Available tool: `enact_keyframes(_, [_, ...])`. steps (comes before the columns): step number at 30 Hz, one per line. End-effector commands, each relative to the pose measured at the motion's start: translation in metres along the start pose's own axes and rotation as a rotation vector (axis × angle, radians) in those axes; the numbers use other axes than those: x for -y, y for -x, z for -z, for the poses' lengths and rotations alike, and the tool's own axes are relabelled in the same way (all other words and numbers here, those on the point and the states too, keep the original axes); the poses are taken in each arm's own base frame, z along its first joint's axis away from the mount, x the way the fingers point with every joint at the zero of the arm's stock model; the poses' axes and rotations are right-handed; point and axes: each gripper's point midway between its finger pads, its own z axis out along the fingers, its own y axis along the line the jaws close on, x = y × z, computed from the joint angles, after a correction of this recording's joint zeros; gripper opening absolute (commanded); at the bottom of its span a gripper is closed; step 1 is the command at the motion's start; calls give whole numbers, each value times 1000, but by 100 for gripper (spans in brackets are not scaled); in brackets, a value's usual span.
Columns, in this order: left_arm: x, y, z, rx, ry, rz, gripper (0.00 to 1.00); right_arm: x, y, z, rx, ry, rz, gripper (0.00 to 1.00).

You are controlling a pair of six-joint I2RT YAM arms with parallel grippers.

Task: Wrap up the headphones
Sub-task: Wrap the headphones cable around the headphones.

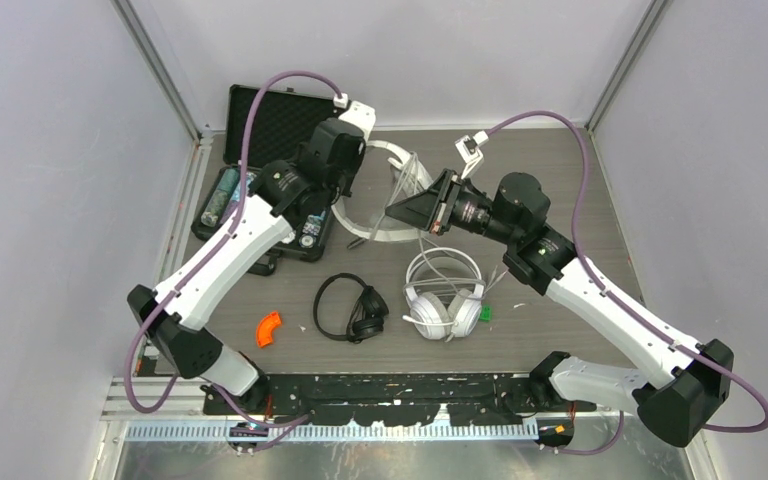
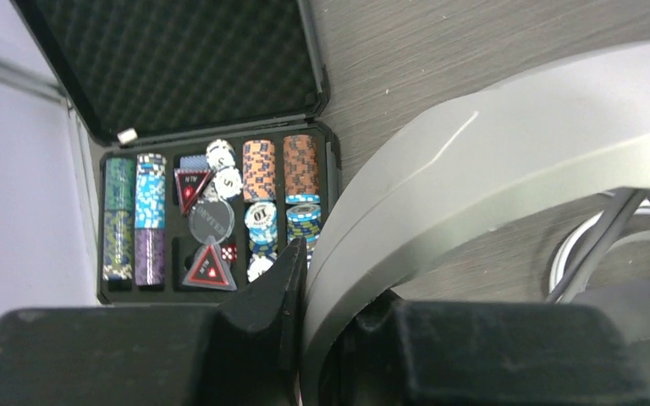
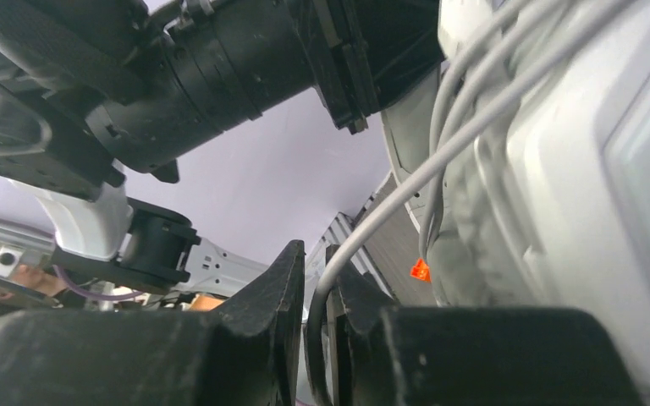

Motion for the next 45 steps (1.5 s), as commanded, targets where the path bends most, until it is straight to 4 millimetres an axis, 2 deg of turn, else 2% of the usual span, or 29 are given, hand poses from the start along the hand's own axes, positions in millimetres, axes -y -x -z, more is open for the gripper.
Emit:
enact_keyframes(1, [-16,38,13,95,93,244,0,-12,4,7,22,36,109,21])
enact_keyframes(9, [-15,53,9,128,113,370,0,16,0,10,45,-49,179,21])
enact_keyframes(19, [-5,70,12,169,58,501,0,36,-8,19,58,-81,295,24])
enact_keyframes(22, [-3,72,8,176,58,522,0,34,-7,19,73,-74,294,23])
enact_keyframes(27, [4,69,-1,174,55,549,0,16,-2,15,80,-39,308,10])
enact_keyframes(31, [8,68,-5,175,44,572,0,5,1,11,79,-18,325,6])
enact_keyframes(45, [20,64,-17,162,20,598,0,15,-9,-11,9,-43,358,1])
